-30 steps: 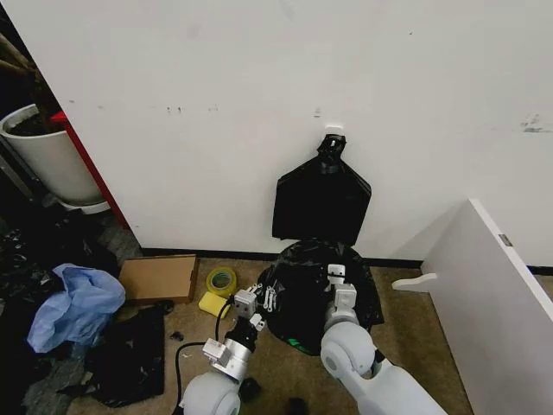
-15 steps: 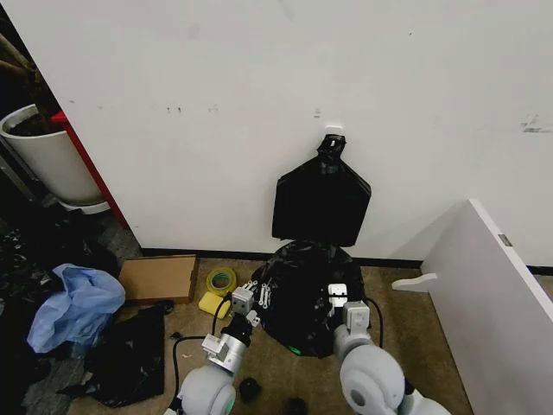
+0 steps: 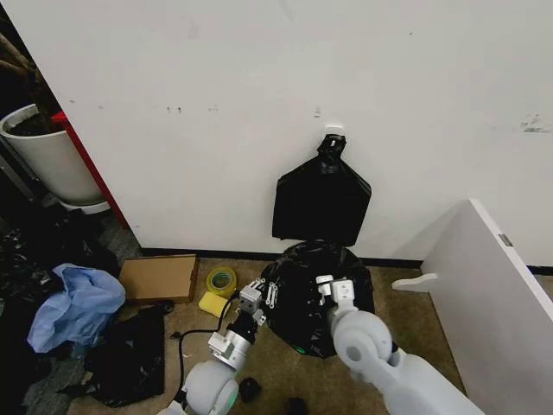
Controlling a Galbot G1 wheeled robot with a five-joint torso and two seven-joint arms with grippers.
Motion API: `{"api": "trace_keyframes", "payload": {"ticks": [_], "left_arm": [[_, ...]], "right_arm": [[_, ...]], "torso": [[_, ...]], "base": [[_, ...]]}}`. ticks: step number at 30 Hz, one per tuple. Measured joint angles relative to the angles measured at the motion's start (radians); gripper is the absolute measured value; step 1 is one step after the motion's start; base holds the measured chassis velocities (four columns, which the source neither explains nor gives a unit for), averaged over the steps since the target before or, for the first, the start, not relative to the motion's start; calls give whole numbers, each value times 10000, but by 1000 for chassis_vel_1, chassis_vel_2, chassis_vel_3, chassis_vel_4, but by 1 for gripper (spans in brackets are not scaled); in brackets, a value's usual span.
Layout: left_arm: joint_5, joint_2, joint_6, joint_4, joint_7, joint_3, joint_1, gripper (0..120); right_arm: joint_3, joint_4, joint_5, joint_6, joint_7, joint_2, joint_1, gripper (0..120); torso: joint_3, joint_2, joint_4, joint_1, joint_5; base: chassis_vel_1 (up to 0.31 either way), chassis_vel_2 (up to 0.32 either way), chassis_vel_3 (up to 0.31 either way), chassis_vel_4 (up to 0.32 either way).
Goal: Place the garbage bag over the trash bin.
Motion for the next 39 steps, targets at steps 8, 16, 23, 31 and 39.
{"api": "trace_keyframes", "payload": {"ticks": [8,16,23,31,39], "left_arm": [[-348,-16,-444,-40,441,-38,-12,5],[-319,-25,-493,50,592,-75,98,5],[-336,-89,-454,174,394,-128,76,5],[-416,-124,-346,67,351,17,320,5],[-609,-20,-198,-396,477,6,704,5]], "right_arm": [[-330,-1415,-1279,37,-205,434,624,0],[58,-1894,-2896,978,-845,531,568,0],[136,-497,-3118,1220,-866,227,-268,0],[171,-1050,-4505,2643,-905,529,-350,0],[241,-2982,-6500,3601,-1195,987,-58,0]], "torso": [[0,0,0,0,0],[0,0,0,0,0],[0,0,-2,0,-1],[0,0,-1,0,0],[0,0,-1,0,0]], "base": [[0,0,0,0],[0,0,0,0],[0,0,0,0],[0,0,0,0],[0,0,0,0]]}}
